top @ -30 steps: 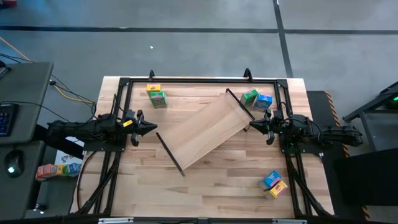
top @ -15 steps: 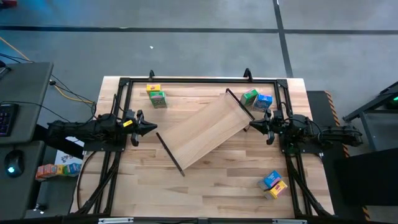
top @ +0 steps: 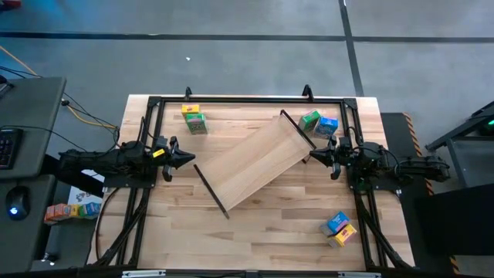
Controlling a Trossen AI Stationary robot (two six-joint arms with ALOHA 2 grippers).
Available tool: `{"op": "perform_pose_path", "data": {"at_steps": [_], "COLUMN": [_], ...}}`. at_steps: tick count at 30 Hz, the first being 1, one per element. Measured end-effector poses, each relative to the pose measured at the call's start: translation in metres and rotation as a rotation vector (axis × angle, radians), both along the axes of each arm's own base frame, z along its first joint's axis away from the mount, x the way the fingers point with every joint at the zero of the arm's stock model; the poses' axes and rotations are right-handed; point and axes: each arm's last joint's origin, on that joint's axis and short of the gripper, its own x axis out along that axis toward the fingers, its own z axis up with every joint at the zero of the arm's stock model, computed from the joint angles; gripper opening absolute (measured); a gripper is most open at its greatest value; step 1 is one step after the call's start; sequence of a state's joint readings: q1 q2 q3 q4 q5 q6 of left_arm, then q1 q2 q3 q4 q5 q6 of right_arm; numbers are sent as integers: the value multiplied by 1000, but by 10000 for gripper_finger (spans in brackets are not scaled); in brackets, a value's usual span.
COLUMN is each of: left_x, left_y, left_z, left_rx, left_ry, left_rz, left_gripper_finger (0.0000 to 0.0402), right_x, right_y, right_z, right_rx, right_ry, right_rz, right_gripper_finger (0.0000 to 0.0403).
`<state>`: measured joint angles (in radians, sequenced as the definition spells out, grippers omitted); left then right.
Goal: Stack cereal on shelf
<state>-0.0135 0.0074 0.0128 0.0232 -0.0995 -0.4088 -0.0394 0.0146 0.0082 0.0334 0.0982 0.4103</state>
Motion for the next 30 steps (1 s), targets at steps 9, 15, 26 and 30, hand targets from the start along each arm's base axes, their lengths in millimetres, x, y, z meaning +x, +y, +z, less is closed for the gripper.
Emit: {"op": "perform_pose_path", "data": {"at_steps": [9, 15, 26, 30], "left_x": [0, 0, 0, 0], "left_y": [0, 0, 0, 0], "left_z": [0, 0, 0, 0], "left_rx": [0, 0, 0, 0], "left_ry": [0, 0, 0, 0], "left_rz": [0, -1, 0, 0], "left_gripper_finger": [3, 3, 3, 3], "right_x": [-7, -27, -19, -1], "right_y": [-7, -14, -28, -45], "right_z": [28, 65, 151, 165], "right_rx": [127, 255, 200, 246], "right_ry": [-324, -650, 252, 667], "right_rz": [-231, -486, -691, -733], "right_gripper_finger": [0, 1, 167, 234]}}
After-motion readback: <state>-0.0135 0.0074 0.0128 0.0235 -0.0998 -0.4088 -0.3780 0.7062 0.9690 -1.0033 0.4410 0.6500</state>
